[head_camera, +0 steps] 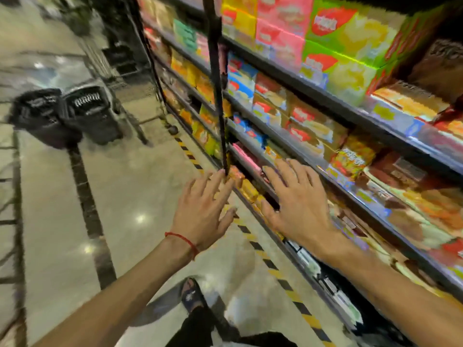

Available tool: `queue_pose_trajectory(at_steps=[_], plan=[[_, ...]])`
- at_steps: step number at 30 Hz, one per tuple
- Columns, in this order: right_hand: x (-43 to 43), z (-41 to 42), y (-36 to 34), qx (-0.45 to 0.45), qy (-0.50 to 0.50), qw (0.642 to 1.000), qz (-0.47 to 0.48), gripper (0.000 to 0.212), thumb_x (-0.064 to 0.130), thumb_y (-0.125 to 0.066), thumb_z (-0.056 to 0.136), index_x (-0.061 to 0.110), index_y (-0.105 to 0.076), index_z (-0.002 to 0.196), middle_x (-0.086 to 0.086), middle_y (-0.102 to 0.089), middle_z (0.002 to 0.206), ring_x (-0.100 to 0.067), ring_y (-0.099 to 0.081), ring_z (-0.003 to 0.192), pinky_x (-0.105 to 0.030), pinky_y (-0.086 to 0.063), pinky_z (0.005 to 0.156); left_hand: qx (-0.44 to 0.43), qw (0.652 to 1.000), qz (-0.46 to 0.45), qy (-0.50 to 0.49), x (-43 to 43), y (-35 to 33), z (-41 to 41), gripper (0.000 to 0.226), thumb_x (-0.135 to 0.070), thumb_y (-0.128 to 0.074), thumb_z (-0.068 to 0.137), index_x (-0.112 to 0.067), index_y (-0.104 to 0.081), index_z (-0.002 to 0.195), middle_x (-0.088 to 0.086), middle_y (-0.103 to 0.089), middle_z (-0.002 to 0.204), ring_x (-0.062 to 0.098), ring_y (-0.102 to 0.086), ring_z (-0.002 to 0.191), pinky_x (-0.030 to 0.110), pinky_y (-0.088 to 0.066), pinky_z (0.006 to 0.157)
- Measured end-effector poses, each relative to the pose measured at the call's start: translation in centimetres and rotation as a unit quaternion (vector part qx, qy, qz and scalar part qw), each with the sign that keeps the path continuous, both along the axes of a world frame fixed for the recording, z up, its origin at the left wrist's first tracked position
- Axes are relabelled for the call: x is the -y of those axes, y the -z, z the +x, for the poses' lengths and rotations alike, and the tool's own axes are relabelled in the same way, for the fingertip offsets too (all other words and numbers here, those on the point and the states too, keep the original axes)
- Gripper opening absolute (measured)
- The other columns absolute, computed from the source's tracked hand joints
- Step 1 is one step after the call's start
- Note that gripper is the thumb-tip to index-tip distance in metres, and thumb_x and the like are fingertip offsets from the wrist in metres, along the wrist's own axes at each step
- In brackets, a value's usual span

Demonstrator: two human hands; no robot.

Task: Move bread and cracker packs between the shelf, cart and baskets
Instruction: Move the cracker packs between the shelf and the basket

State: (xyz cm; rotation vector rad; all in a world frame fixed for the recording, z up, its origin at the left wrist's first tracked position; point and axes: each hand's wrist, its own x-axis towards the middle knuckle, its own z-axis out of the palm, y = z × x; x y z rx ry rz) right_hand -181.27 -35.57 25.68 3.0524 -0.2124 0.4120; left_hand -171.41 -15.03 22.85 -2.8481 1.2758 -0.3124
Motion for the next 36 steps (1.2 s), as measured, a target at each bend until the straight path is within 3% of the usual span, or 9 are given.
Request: queue_pose_trajectory(at_steps=[5, 10, 15, 19, 24, 29, 36], plan=[[-7.5, 11.8, 1.9, -0.006, -0.045, 0.999, 0.013, 0.070, 0.058, -0.045, 0.093, 0.019, -0.051, 0.152, -0.007, -0.050, 0.155, -0.033, -0.040, 0.145, -0.052, -0.028, 0.121, -0.026, 0.996, 0.039, -0.070, -8.2, 1.2, 9.2, 0.062, -0.058, -0.038, 0.100, -0.020, -0.046, 0.149, 0.011, -0.041, 0.158, 0.036, -0.039, 0.143, 0.053, -0.035, 0.113], [-14.9, 23.9, 4.1, -0.016, -0.092, 0.995, 0.025, 0.070, 0.058, -0.048, 0.095, 0.019, -0.052, 0.153, -0.008, -0.051, 0.156, -0.033, -0.039, 0.147, -0.050, -0.021, 0.123, -0.026, 0.993, 0.038, -0.110, -16.0, 2.3, 19.3, 0.062, -0.055, -0.043, 0.099, -0.018, -0.047, 0.149, 0.011, -0.044, 0.155, 0.036, -0.041, 0.141, 0.055, -0.037, 0.111], [-20.3, 34.5, 4.9, 0.006, -0.131, 0.990, 0.045, 0.067, 0.054, -0.056, 0.093, 0.015, -0.055, 0.147, -0.009, -0.057, 0.147, -0.035, -0.047, 0.141, -0.053, -0.031, 0.121, -0.036, 0.983, 0.031, -0.178, -22.4, 2.9, 28.5, 0.062, -0.055, -0.044, 0.099, -0.021, -0.044, 0.151, 0.009, -0.042, 0.158, 0.033, -0.038, 0.145, 0.055, -0.036, 0.113], [-23.6, 43.2, 5.3, -0.020, -0.166, 0.985, 0.042, 0.069, 0.057, -0.053, 0.094, 0.018, -0.050, 0.152, -0.007, -0.051, 0.154, -0.034, -0.040, 0.146, -0.051, -0.026, 0.122, -0.042, 0.972, 0.021, -0.229, -26.1, 3.7, 35.3, 0.063, -0.055, -0.046, 0.099, -0.021, -0.043, 0.152, 0.008, -0.042, 0.158, 0.032, -0.037, 0.145, 0.053, -0.036, 0.115], [-27.2, 55.7, 6.7, -0.021, -0.228, 0.972, 0.048, 0.069, 0.054, -0.057, 0.092, 0.016, -0.053, 0.150, -0.010, -0.053, 0.152, -0.036, -0.044, 0.143, -0.054, -0.036, 0.116, -0.052, 0.956, 0.011, -0.289, -29.8, 4.8, 45.2, 0.061, -0.055, -0.045, 0.099, -0.023, -0.043, 0.152, 0.008, -0.043, 0.157, 0.032, -0.038, 0.145, 0.054, -0.036, 0.115], [-30.4, 69.6, 7.8, -0.048, -0.270, 0.960, 0.048, 0.070, 0.057, -0.046, 0.093, 0.018, -0.053, 0.151, -0.010, -0.053, 0.154, -0.035, -0.044, 0.144, -0.054, -0.034, 0.118, -0.042, 0.940, 0.020, -0.337, -32.9, 4.6, 57.6, 0.061, -0.054, -0.048, 0.099, -0.022, -0.046, 0.150, 0.008, -0.044, 0.156, 0.032, -0.039, 0.144, 0.052, -0.037, 0.114], [-35.5, 87.6, 7.0, -0.053, -0.354, 0.933, 0.041, 0.069, 0.053, -0.057, 0.091, 0.018, -0.052, 0.150, -0.010, -0.053, 0.153, -0.034, -0.045, 0.142, -0.052, -0.034, 0.115, -0.056, 0.911, 0.004, -0.409, -37.7, 3.4, 71.8, 0.061, -0.054, -0.043, 0.100, -0.023, -0.042, 0.153, 0.006, -0.040, 0.159, 0.030, -0.037, 0.145, 0.050, -0.033, 0.116]])
